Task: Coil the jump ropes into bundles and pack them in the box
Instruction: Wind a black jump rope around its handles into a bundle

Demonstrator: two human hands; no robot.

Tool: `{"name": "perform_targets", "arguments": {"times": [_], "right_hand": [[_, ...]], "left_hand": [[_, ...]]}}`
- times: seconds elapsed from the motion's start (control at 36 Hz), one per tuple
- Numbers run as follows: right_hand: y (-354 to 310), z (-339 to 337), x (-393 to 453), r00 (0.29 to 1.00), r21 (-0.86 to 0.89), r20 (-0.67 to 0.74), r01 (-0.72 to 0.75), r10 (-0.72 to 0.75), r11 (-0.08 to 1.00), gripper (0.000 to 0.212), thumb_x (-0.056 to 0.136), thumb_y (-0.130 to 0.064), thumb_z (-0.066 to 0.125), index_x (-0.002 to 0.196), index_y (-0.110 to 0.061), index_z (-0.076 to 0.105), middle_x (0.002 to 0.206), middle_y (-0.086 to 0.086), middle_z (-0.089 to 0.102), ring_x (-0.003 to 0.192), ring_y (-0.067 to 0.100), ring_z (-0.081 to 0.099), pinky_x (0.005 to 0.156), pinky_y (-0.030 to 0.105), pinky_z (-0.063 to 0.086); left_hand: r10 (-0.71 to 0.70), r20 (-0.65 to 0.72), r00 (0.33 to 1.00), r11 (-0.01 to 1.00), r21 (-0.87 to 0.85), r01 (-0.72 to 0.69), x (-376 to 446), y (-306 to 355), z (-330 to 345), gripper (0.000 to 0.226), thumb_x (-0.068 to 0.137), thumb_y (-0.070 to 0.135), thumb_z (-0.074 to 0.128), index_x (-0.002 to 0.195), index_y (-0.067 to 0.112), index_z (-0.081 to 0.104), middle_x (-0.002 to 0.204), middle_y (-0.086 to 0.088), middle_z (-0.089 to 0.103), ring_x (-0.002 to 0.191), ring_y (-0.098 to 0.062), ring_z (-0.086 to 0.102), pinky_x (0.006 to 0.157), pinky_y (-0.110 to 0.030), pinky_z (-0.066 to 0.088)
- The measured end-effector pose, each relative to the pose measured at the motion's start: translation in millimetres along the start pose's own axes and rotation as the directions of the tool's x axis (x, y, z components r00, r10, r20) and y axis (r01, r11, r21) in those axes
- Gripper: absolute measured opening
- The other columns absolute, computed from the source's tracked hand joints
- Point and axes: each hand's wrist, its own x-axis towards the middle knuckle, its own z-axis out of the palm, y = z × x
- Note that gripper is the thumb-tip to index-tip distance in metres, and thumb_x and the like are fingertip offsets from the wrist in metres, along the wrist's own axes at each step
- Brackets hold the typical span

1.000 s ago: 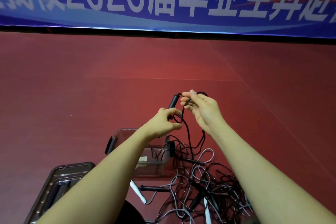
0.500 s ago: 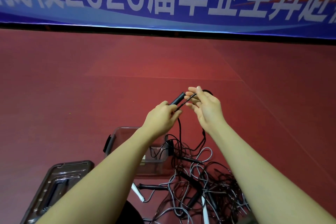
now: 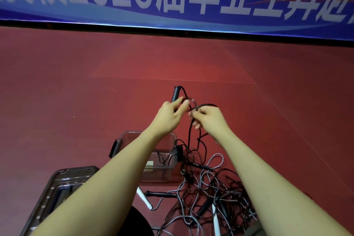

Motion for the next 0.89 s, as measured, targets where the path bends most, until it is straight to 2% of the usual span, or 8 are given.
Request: {"name": "perform_targets", "arguments": {"times": [0.08, 0.17, 0.22, 0.28, 0.39, 0.53, 0.69, 0.89], "right_hand": [[-4.0, -0.6, 3.2, 0.989, 0.320, -0.136, -0.011, 0.058, 0.947, 0.022, 0.095, -0.007, 0.052, 0.077, -0.005, 0.063, 0.071, 0.007, 0.064, 0.056, 0.014, 0.056, 0.057, 0.023, 0.049], [-14.4, -4.6, 4.3, 0.975, 0.570, -0.196, 0.025, 0.106, 0.821, 0.022, 0.096, -0.005, 0.049, 0.078, -0.003, 0.061, 0.073, 0.011, 0.062, 0.054, 0.012, 0.056, 0.055, 0.021, 0.048], [-19.4, -7.5, 4.5, 0.966, 0.692, -0.217, 0.051, 0.141, 0.720, 0.021, 0.097, -0.003, 0.048, 0.080, -0.001, 0.061, 0.073, 0.012, 0.061, 0.053, 0.012, 0.057, 0.054, 0.018, 0.049], [-22.0, -9.3, 4.2, 0.959, 0.762, -0.225, 0.062, 0.172, 0.645, 0.020, 0.097, -0.003, 0.048, 0.081, -0.001, 0.061, 0.075, 0.012, 0.061, 0.052, 0.010, 0.058, 0.054, 0.017, 0.050], [-21.3, -9.9, 5.1, 0.956, 0.783, -0.232, 0.073, 0.181, 0.618, 0.018, 0.097, -0.005, 0.048, 0.086, 0.000, 0.061, 0.078, 0.010, 0.062, 0.058, 0.012, 0.059, 0.056, 0.018, 0.051], [-13.6, -9.7, 3.7, 0.984, 0.552, -0.073, -0.095, 0.161, 0.828, 0.008, 0.093, -0.003, 0.053, 0.091, -0.002, 0.061, 0.085, 0.011, 0.062, 0.064, 0.017, 0.057, 0.054, 0.023, 0.049], [3.4, 5.9, -3.7, 0.948, -0.155, 0.297, -0.071, 0.115, 0.985, 0.034, 0.085, -0.006, 0.063, 0.119, -0.010, 0.060, 0.103, 0.005, 0.062, 0.082, 0.017, 0.058, 0.071, 0.029, 0.049], [5.1, 19.0, 2.6, 0.995, -0.223, 0.100, 0.025, -0.003, 0.975, 0.014, 0.088, -0.015, 0.063, 0.074, -0.017, 0.061, 0.071, 0.006, 0.065, 0.069, 0.024, 0.064, 0.075, 0.039, 0.054]], "left_hand": [[-0.035, 0.066, 0.997, 0.999, -0.024, 0.037, -6.0, 1.2, -0.4, 0.053, 0.097, 0.048, 0.040, 0.146, 0.029, 0.033, 0.110, -0.002, 0.042, 0.088, -0.013, 0.050, 0.070, -0.017, 0.039], [0.032, 0.148, 0.988, 0.999, 0.031, -0.037, -10.0, -3.7, -0.6, 0.040, 0.091, 0.045, 0.055, 0.127, 0.026, 0.057, 0.106, 0.000, 0.045, 0.094, -0.011, 0.051, 0.087, -0.024, 0.042], [0.064, 0.143, 0.988, 0.992, 0.097, -0.078, -9.7, -6.4, 1.5, 0.015, 0.089, 0.039, 0.061, 0.087, 0.025, 0.066, 0.090, 0.000, 0.047, 0.081, -0.014, 0.051, 0.073, -0.021, 0.040], [0.103, 0.102, 0.989, 0.986, 0.122, -0.115, -7.6, -8.0, 3.9, 0.039, 0.091, 0.033, 0.062, 0.058, 0.020, 0.045, 0.072, -0.001, 0.041, 0.065, -0.014, 0.041, 0.057, -0.022, 0.031], [0.103, 0.043, 0.994, 0.995, 0.004, -0.103, -6.4, -3.2, 2.7, 0.048, 0.091, 0.030, 0.063, 0.054, 0.018, 0.033, 0.055, 0.002, 0.031, 0.049, -0.011, 0.028, 0.047, -0.025, 0.025], [0.034, -0.065, 0.997, 0.994, -0.102, -0.041, -3.2, -1.6, -1.6, 0.033, 0.089, 0.032, 0.065, 0.064, 0.010, 0.060, 0.054, 0.000, 0.037, 0.050, -0.015, 0.035, 0.049, -0.025, 0.030], [0.041, -0.107, 0.993, 0.986, -0.159, -0.058, 1.3, 2.5, -3.6, 0.038, 0.090, 0.031, 0.063, 0.061, 0.008, 0.054, 0.053, -0.003, 0.038, 0.051, -0.016, 0.037, 0.052, -0.027, 0.031], [0.070, -0.112, 0.991, 0.976, -0.199, -0.092, 3.8, 9.7, -7.2, 0.040, 0.095, 0.037, 0.054, 0.081, 0.002, 0.067, 0.055, 0.002, 0.035, 0.054, -0.017, 0.032, 0.055, -0.029, 0.031]]}}
